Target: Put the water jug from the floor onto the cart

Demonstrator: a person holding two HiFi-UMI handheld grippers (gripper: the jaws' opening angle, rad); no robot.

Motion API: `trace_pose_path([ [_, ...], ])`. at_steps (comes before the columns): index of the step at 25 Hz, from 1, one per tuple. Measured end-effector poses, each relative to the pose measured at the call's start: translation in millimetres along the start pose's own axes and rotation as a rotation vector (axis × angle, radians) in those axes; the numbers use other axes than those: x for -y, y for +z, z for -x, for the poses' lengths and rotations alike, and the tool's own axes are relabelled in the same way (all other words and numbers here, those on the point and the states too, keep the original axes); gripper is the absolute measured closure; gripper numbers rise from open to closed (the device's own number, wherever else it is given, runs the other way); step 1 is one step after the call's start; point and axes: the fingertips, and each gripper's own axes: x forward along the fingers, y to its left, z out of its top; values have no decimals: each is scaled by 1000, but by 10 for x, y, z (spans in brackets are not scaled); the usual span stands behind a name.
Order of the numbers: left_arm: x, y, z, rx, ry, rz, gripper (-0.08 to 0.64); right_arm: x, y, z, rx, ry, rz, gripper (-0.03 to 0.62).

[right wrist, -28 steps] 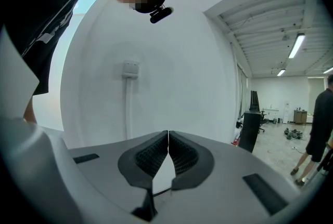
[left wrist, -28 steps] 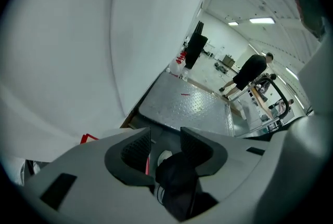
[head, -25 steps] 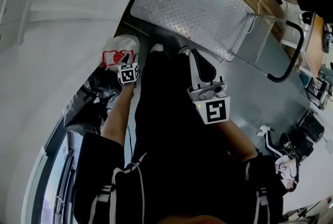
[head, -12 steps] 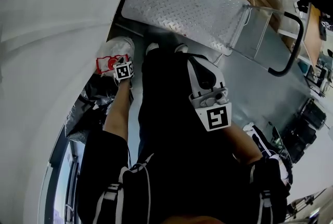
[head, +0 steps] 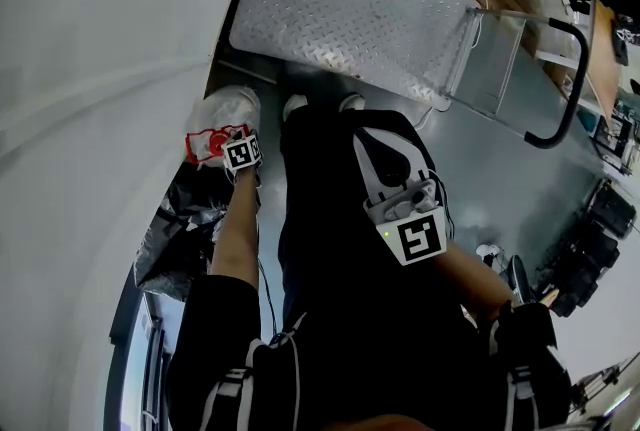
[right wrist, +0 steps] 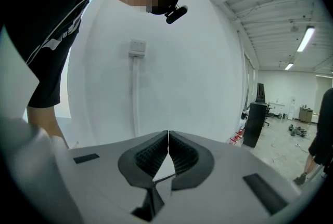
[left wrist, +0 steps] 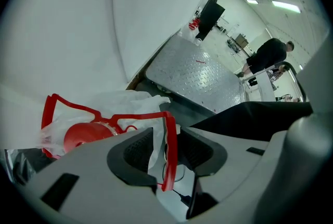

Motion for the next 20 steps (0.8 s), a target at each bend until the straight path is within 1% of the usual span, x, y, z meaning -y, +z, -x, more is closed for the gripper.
trace_pose_path([
  [1, -22, 18, -15, 2, 6, -8, 390, -16, -28, 1, -4, 6, -6, 574],
  [3, -71, 52, -12, 14, 17, -33, 411, -22, -70, 20, -7, 0, -19, 574],
  [5, -79, 86, 22, 22, 22, -45, 482, 6, -84, 49, -15, -20, -23, 574],
  [6, -74, 105, 47, 22, 25, -41, 503, 24, -69, 60, -17, -30, -23, 574],
  [7, -70, 120, 78, 21, 28, -26, 503, 41, -37, 69, -15, -36, -24, 574],
  [10, -90, 121, 217, 13, 30, 66, 503, 81, 123, 110, 4, -44, -24, 574],
  [12, -146, 99, 345, 1, 39, 109, 500, 86, 224, 161, 14, -38, -28, 574],
  [15, -266, 80, 611, 14, 56, 151, 495, 68, 353, 224, 27, -16, -64, 574],
  [17, -281, 105, 812, 31, 54, 175, 495, 110, 460, 251, 34, -25, -95, 574],
  [20, -156, 175, 1052, 51, 22, 200, 490, 162, 679, 295, 56, -42, -75, 574],
])
